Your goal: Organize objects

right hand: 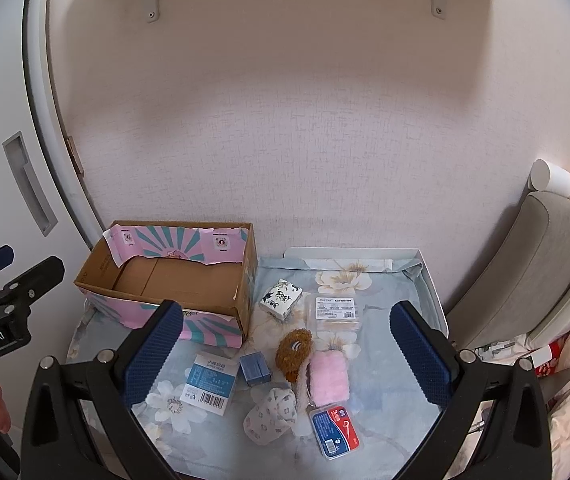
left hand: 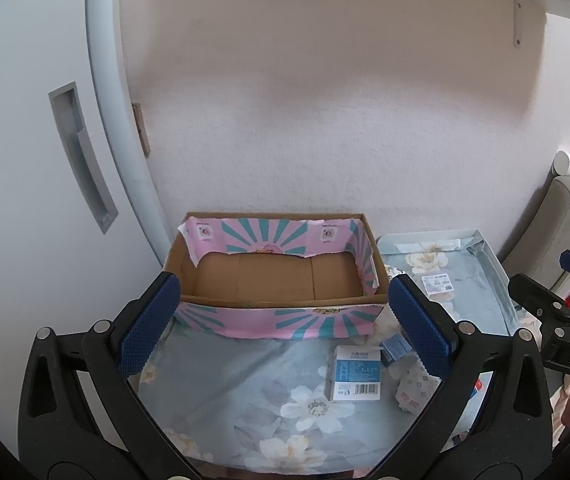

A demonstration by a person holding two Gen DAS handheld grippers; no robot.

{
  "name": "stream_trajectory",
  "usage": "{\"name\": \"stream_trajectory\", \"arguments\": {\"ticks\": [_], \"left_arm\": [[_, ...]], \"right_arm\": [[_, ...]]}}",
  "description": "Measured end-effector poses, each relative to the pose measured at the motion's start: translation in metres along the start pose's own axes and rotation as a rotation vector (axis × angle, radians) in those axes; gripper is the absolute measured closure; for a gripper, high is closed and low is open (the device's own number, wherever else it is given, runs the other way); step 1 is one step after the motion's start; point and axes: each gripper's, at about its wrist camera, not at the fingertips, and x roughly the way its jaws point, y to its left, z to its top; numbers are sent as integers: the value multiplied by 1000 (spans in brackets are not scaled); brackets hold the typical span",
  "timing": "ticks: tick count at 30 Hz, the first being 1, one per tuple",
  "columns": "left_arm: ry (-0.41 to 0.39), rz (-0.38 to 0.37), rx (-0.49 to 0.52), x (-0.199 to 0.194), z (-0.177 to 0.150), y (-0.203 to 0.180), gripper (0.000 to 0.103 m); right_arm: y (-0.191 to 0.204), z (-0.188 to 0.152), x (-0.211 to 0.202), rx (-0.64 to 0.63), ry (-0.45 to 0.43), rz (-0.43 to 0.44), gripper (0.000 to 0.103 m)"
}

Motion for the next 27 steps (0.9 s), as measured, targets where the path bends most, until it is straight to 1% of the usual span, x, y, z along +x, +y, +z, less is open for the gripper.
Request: {"name": "stream_trajectory", "arguments": {"ticks": [8, 9, 19, 27], "left_arm": [[6, -15, 2, 0, 0, -1, 0], [8, -44, 20, 0, 0, -1, 0], [18, -54, 32, 3, 0, -1, 0], [23, -67, 42, 5, 0, 0, 0]], "right_arm": [[0, -2, -2, 19, 4, -22, 0], [0, -2, -2, 19, 4, -23, 0], [1, -2, -5, 35, 10, -34, 0], [1, -3, -7, 64, 19, -59, 0]]}}
